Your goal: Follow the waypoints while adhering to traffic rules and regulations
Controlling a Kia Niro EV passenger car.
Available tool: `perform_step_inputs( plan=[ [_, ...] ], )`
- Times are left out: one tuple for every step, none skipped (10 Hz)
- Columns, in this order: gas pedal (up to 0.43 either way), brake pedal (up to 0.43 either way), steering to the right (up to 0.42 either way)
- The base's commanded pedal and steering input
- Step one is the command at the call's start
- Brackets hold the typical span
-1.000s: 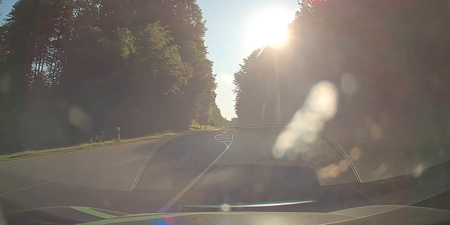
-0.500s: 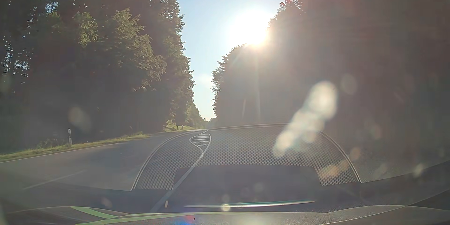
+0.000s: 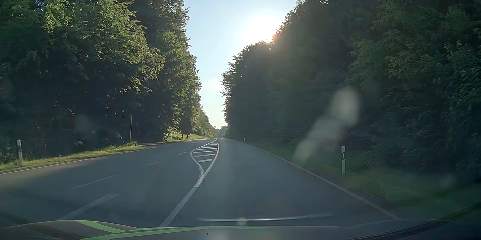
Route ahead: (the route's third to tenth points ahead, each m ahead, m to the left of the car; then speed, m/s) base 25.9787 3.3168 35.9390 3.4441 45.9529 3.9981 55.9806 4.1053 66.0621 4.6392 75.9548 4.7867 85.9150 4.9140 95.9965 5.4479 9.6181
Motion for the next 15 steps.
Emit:
perform_step_inputs(
  plan=[
    [0.339, 0.0, -0.002],
    [0.339, 0.0, -0.002],
    [0.339, 0.0, -0.002],
    [0.339, 0.0, -0.002],
    [0.339, 0.0, -0.002],
    [0.339, 0.0, -0.002],
    [0.339, 0.0, -0.002],
    [0.339, 0.0, -0.003],
    [0.339, 0.0, -0.002],
    [0.339, 0.0, -0.003],
    [0.339, 0.0, -0.003],
    [0.339, 0.0, -0.003],
    [0.339, 0.0, -0.005],
    [0.339, 0.0, -0.009],
    [0.339, 0.0, -0.013]
  ],
)
